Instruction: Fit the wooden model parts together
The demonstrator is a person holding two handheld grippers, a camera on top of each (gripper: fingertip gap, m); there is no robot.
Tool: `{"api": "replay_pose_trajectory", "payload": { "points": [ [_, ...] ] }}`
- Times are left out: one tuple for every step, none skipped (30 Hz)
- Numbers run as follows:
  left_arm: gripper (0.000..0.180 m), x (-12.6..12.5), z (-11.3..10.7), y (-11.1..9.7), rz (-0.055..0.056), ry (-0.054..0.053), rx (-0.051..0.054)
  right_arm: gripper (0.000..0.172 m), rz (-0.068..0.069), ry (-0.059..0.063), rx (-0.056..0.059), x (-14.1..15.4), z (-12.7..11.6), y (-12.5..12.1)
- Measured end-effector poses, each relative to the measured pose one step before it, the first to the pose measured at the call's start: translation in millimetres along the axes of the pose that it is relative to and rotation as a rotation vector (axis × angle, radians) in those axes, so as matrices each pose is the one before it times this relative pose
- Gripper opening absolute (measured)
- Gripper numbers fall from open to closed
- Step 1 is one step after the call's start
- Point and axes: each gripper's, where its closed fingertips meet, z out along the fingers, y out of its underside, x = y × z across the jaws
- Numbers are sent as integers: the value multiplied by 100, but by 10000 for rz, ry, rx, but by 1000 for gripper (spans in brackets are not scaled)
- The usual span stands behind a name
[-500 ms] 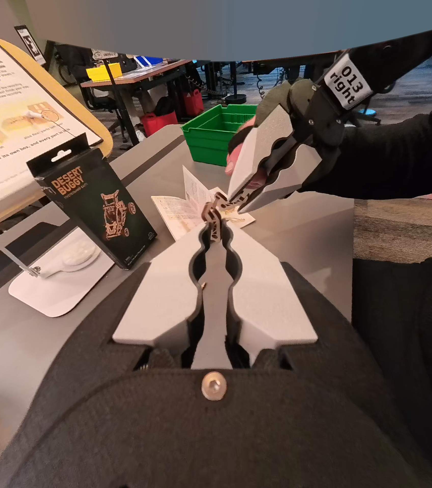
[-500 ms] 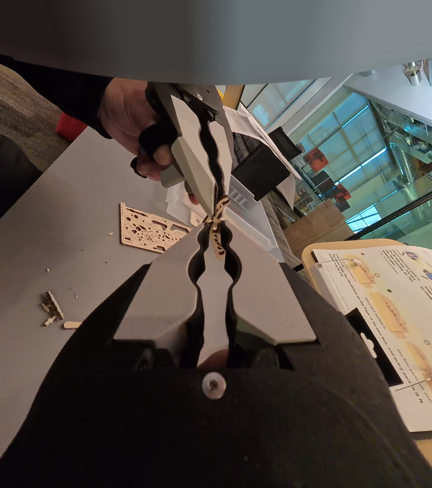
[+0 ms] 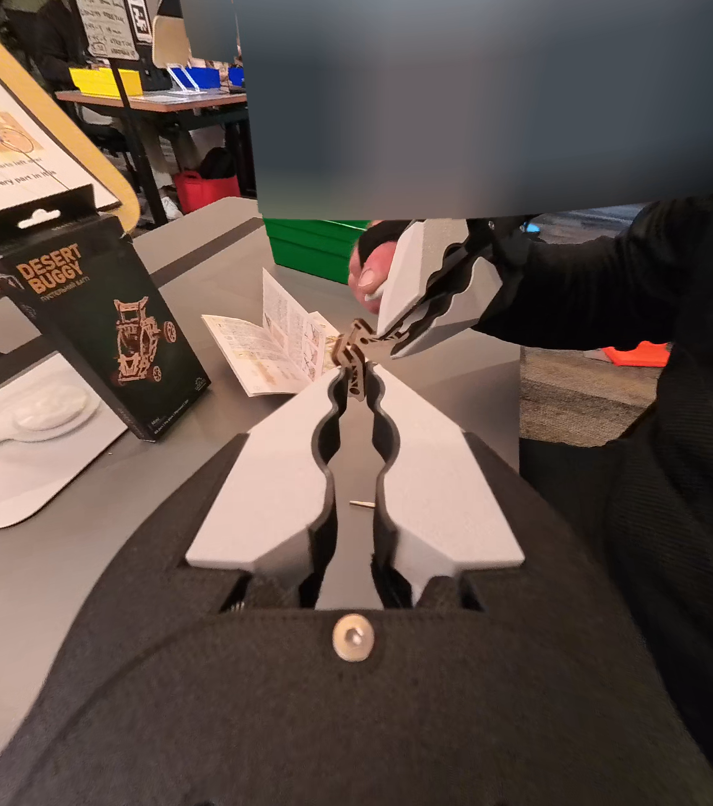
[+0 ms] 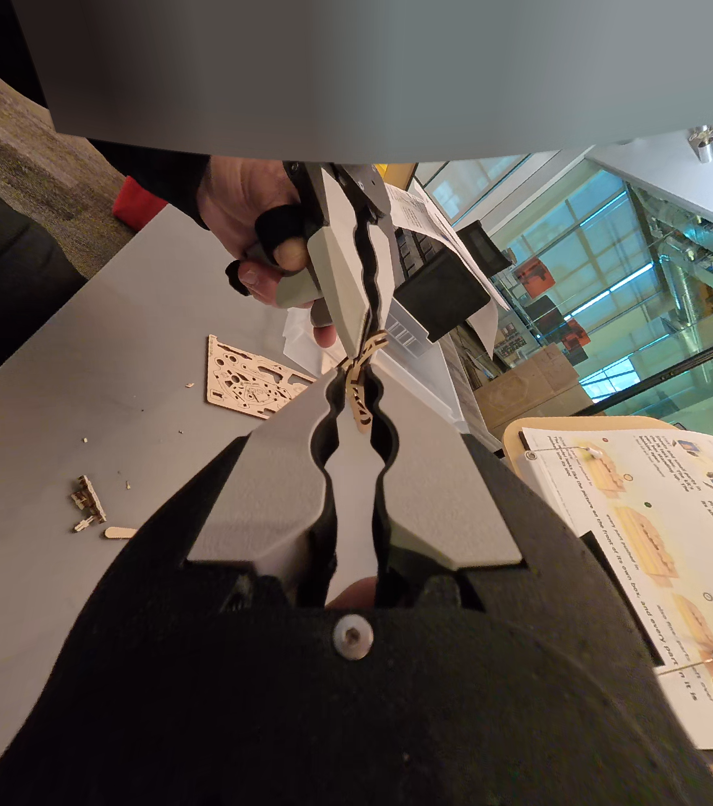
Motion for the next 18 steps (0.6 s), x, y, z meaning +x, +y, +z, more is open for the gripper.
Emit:
{"api": "replay_pose_trajectory", "payload": {
  "points": [
    [6,12,-7,25,-46,45,2,6,-15,-11,2,-51,10,-8],
    [6,-67,-24,58,-41,-9,-22,6,-58,19,-35,2,-16,82],
    [6,-11,-12,81,-34,27,-34,6,-21,9,-14,20,-39,32],
    [6,47,-1,13,-64,60,2,6,30,1,51,31,-61,-88],
    [6,43,4,-47,-78,50,40,6,-1,-10,27,-10,-44,-80],
    [6,5,24,62,-54,33,-35,6,-119,16,-59,22,-32,51],
    [6,51,42,123,-27,52,-68,6,-77,-10,-51,45,-65,53],
    [5,65,7,-24,-90,74,18,6,9,-24,37,71,-82,-74],
    [6,17,-18,-101,-146,77,68,6,10,-32,27,33,-39,-38],
    [5,1,-10,-41,-128,74,32,6,-54,-50,-13,-44,-21,22],
    [6,-67,-14,-25,-56,11,18,6,-64,-96,-14,-168,13,-10],
    [5,-5,-18,-65,-51,43,44,6,-67,-85,-25,-178,35,-18],
    [6,112,-16,-164,-107,120,109,6,-64,-32,-54,-99,62,48],
    [5,45,-2,-66,-69,62,41,6,-30,3,-1,-42,14,14],
    [6,-58,44,163,42,-31,-102,6,47,5,52,31,-30,-70],
    [6,45,71,182,53,14,-108,6,44,16,53,50,-41,-98],
    [6,157,40,29,-35,97,-6,6,-26,-2,6,-11,-7,-21],
    [6,30,7,-38,-68,33,45,6,-52,-25,-17,-70,23,12]
  ]
}}
